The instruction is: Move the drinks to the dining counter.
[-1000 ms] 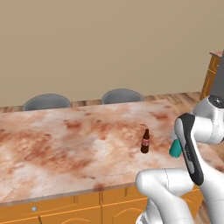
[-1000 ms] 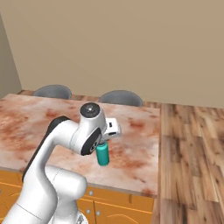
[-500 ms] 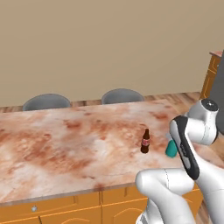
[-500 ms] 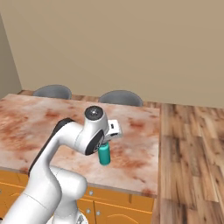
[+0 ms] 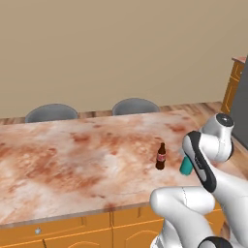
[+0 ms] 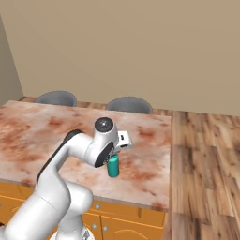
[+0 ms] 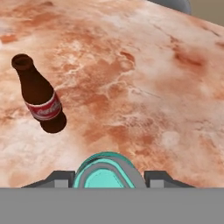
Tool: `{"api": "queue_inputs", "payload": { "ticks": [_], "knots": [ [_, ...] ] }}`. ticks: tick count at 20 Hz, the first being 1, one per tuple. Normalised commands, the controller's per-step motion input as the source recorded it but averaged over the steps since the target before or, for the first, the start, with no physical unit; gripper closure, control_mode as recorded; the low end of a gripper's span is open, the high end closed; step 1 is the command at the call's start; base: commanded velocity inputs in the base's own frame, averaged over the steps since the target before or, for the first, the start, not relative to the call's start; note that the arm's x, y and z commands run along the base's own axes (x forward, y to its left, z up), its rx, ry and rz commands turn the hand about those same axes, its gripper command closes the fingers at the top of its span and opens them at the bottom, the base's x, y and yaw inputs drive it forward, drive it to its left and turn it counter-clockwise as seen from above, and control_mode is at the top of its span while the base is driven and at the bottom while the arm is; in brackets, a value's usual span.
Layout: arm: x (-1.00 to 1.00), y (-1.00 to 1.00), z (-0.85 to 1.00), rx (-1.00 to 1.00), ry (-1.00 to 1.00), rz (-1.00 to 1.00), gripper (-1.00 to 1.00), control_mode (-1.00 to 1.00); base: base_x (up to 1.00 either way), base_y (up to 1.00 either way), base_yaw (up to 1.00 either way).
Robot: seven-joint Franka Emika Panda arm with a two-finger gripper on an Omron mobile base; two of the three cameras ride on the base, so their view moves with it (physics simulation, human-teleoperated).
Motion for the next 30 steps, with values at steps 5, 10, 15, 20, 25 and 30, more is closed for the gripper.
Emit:
{"api": "queue_inputs", "payload": {
  "ticks": [5, 10, 15, 20, 25, 30],
  "knots": [
    [0.28, 0.01, -0.33, 0.00, 0.00, 0.00, 1.00, -1.00, 0.00, 0.00, 0.00],
    [0.15, 0.04, -0.31, 0.00, 0.00, 0.01, 1.00, -1.00, 0.00, 0.00, 0.00],
    [-0.01, 0.17, -0.21, 0.00, 0.00, 0.03, -1.00, -1.00, 0.00, 0.00, 0.00],
    [-0.20, 0.25, -0.04, 0.00, 0.00, 0.03, -1.00, -1.00, 0.00, 0.00, 0.00],
    [-0.28, 0.12, 0.00, 0.00, 0.00, 0.01, -1.00, -1.00, 0.00, 0.00, 0.00],
    [-0.19, 0.00, 0.00, 0.00, -0.04, 0.00, -1.00, -1.00, 0.00, 0.00, 0.00]
  ]
}}
